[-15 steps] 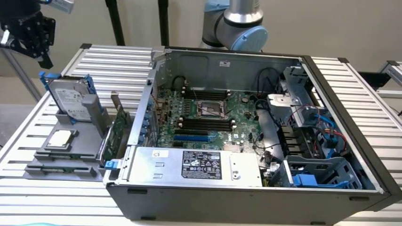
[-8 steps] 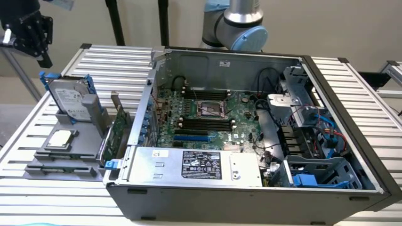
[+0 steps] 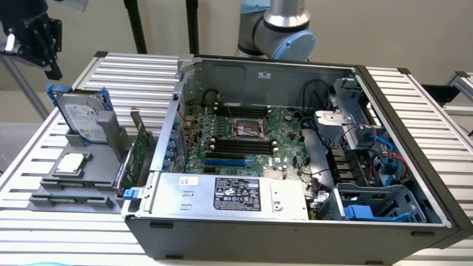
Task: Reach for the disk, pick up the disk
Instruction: 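Pick up the disk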
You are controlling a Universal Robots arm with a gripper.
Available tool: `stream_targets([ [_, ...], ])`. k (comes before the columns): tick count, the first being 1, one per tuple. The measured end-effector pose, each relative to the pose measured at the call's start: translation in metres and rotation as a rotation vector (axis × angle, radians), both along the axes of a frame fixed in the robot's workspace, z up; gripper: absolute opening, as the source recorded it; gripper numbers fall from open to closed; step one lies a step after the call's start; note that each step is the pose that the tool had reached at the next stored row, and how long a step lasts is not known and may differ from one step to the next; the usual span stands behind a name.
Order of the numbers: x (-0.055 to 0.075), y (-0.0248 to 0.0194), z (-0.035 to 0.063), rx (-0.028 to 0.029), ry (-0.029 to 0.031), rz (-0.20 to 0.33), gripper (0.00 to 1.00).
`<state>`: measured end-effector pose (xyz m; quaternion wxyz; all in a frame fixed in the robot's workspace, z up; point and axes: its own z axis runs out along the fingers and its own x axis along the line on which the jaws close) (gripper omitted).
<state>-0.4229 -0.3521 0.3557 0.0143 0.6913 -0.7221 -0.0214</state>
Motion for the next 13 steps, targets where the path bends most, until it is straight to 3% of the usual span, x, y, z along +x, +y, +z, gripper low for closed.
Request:
stream_targets([
  [7,0.0018,0.0000,-0.0001,0.0022,-0.0001,0.030,0.12],
  [13,0.0019,0.0000,-0.0006,0.0022,0.0000,0.030,0.36],
])
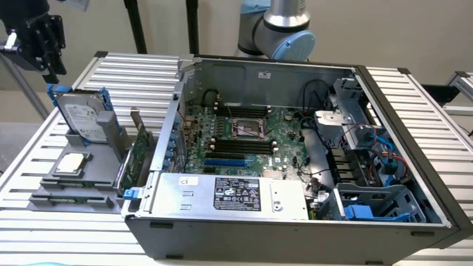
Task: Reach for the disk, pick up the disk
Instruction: 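Pick up the disk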
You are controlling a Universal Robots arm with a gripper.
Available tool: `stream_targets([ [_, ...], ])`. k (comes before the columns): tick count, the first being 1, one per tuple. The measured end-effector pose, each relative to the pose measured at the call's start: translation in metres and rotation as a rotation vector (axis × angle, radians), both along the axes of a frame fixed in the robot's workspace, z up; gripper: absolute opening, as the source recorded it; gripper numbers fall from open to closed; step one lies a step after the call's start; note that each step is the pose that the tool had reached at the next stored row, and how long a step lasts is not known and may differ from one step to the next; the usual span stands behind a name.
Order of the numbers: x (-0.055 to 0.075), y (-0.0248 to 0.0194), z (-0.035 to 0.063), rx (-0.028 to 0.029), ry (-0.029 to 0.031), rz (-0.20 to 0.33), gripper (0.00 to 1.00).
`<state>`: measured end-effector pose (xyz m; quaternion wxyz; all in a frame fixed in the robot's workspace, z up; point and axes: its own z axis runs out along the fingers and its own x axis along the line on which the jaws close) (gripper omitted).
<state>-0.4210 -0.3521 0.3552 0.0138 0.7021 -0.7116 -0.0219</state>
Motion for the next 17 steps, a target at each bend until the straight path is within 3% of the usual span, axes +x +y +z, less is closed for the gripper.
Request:
stream_targets([
  [2,0.000,0.0000,-0.0010,0.0000,-0.0001,0.000,0.47],
  [4,0.000,0.0000,-0.0027,0.0001,-0.0002,0.000,0.47],
  [5,0.000,0.0000,-0.0040,0.0004,-0.0002,0.000,0.54],
  [17,0.002,-0.0008,-0.0230,0.0011,-0.0001,0.000,0.54],
])
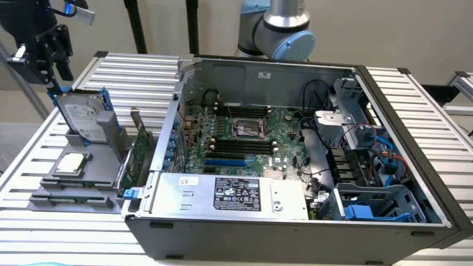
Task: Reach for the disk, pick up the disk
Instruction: 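Pick up the disk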
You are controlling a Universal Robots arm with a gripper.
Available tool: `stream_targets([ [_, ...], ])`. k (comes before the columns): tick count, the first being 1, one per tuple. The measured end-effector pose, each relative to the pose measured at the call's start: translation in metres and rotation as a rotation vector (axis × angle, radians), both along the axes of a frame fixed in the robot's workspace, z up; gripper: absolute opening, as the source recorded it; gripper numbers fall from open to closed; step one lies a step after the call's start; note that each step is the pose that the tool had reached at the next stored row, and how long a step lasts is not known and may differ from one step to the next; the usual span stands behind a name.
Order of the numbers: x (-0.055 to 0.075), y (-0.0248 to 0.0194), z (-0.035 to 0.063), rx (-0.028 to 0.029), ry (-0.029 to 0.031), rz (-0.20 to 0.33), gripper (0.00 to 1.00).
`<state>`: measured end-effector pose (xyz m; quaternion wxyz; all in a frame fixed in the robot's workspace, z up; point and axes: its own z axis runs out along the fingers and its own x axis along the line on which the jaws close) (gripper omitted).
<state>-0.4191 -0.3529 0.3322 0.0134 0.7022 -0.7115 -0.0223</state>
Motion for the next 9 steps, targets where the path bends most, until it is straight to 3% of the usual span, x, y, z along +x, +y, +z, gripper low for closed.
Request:
stream_targets([
  [9,-0.0001,-0.0041,-0.0098,0.0005,0.0006,0.000,0.54],
])
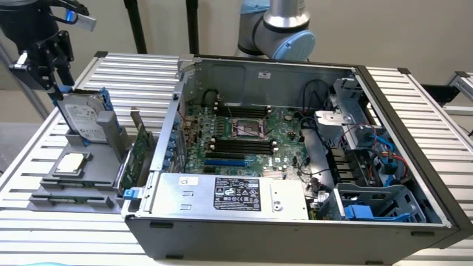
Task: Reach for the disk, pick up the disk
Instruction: 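Pick up the disk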
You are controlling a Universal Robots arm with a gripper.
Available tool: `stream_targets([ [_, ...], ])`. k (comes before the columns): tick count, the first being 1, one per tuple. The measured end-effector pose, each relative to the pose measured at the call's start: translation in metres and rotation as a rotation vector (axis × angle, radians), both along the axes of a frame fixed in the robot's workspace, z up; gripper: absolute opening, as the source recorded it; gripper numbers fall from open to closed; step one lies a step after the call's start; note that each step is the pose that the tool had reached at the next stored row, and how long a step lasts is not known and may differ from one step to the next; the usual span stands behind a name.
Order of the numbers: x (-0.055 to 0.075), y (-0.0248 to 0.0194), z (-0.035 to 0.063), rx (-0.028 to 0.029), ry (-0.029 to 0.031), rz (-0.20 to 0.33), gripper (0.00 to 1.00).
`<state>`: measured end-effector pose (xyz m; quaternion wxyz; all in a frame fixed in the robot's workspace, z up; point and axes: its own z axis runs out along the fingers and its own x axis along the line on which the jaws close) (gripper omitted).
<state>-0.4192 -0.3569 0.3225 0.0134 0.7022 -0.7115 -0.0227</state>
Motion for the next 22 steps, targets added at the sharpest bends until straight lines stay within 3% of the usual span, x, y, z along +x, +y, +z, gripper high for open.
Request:
stream_targets([
  [8,0.000,-0.0009,-0.0113,0.0036,0.0000,0.001,0.54],
  [15,-0.002,-0.0012,-0.0171,0.0201,-0.0005,0.009,0.54],
  [22,-0.004,-0.0011,-0.0196,0.0259,-0.0038,0.013,0.54],
])
